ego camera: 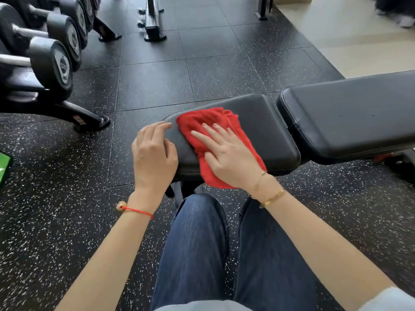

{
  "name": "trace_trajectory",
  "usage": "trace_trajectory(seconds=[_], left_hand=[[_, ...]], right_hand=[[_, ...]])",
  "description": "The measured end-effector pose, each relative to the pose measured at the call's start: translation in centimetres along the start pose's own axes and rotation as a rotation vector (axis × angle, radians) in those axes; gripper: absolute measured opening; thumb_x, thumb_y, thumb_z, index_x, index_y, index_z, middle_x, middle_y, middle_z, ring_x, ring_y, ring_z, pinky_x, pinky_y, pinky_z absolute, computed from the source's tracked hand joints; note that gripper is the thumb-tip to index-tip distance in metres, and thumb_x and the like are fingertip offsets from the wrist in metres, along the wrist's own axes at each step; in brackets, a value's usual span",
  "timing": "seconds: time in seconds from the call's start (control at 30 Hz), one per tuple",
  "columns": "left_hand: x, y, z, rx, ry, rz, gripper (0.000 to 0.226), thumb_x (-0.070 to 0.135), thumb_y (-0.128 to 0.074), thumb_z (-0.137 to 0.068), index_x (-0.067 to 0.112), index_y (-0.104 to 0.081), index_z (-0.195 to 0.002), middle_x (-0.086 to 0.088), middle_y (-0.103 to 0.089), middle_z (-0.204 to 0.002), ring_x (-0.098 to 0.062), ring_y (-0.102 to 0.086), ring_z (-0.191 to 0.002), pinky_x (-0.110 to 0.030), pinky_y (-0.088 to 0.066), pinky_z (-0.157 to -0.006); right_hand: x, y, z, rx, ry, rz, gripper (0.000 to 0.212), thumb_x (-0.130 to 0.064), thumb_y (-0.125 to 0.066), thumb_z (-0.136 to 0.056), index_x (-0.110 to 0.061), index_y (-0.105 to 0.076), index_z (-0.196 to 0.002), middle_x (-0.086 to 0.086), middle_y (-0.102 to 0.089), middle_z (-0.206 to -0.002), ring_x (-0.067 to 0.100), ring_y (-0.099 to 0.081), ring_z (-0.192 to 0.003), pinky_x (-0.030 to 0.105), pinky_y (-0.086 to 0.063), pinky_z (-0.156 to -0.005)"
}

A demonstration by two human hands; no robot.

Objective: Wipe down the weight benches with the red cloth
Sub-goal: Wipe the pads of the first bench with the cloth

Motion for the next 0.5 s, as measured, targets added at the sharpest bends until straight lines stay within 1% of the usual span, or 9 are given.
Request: trace_trajectory(seconds=[0.1, 0.17, 0.23, 0.33, 0.5], left_hand=[[1.2, -0.8, 0.0, -0.042, -0.055, 0.027, 0.04, 0.005, -0.053, -0.087, 0.012, -0.06, -0.126, -0.004, -0.061, -0.13, -0.025, -0.05, -0.126, -0.042, -0.036, -0.109], [2.2, -1.7, -0.1, -0.085, -0.097, 0.048, 0.04, 0.006, -0.053, -0.087, 0.011, -0.061, -0.126, -0.004, -0.06, -0.13, -0.024, -0.05, -0.127, -0.04, -0.036, -0.11], [3.3, -2.6, -0.2, -0.128, -0.134, 0.067, 0.041, 0.006, -0.052, -0.086, 0.011, -0.061, -0.126, -0.004, -0.06, -0.131, -0.024, -0.05, -0.128, -0.039, -0.036, -0.109], [5.0, -4.0, -0.3, -0.163, -0.172, 0.067, 0.04, 0.009, -0.051, -0.086, 0.012, -0.061, -0.125, -0.004, -0.06, -0.131, -0.024, -0.049, -0.128, -0.04, -0.037, -0.108], [7.4, -5.9, -1.0, -0.177, -0.189, 0.036, 0.04, 0.015, -0.049, -0.088, 0.014, -0.06, -0.126, -0.003, -0.059, -0.133, -0.023, -0.047, -0.129, -0.039, -0.032, -0.111]], right_hand=[[4.4, 1.4, 1.8, 0.045, -0.185, -0.01, 0.056, -0.024, -0.04, -0.097, -0.035, -0.027, -0.15, -0.003, -0.022, -0.161, 0.022, -0.016, -0.149, 0.04, -0.007, -0.122], [7.0, 2.1, 1.6, 0.043, -0.307, -0.004, 0.056, -0.023, -0.039, -0.098, -0.034, -0.026, -0.151, -0.001, -0.02, -0.161, 0.024, -0.014, -0.149, 0.043, -0.006, -0.121], [8.2, 2.3, 0.5, 0.042, -0.382, 0.018, 0.056, -0.024, -0.038, -0.099, -0.034, -0.024, -0.152, 0.0, -0.017, -0.162, 0.026, -0.012, -0.149, 0.046, -0.004, -0.121], [8.5, 2.2, -0.5, 0.054, -0.431, 0.01, 0.055, -0.025, -0.035, -0.099, -0.034, -0.024, -0.152, -0.002, -0.015, -0.162, 0.025, -0.009, -0.15, 0.048, -0.001, -0.121], [8.7, 2.1, -0.4, 0.044, -0.406, -0.024, 0.056, -0.027, -0.036, -0.098, -0.036, -0.023, -0.152, -0.002, -0.012, -0.163, 0.023, -0.006, -0.15, 0.047, 0.002, -0.121]])
Point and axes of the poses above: each hand's wrist, its own z-axis away from the middle knuckle, its own y-axis out of the back of the hand, x = y × z, the point moved 3 cm from there along -z, towards the middle knuckle
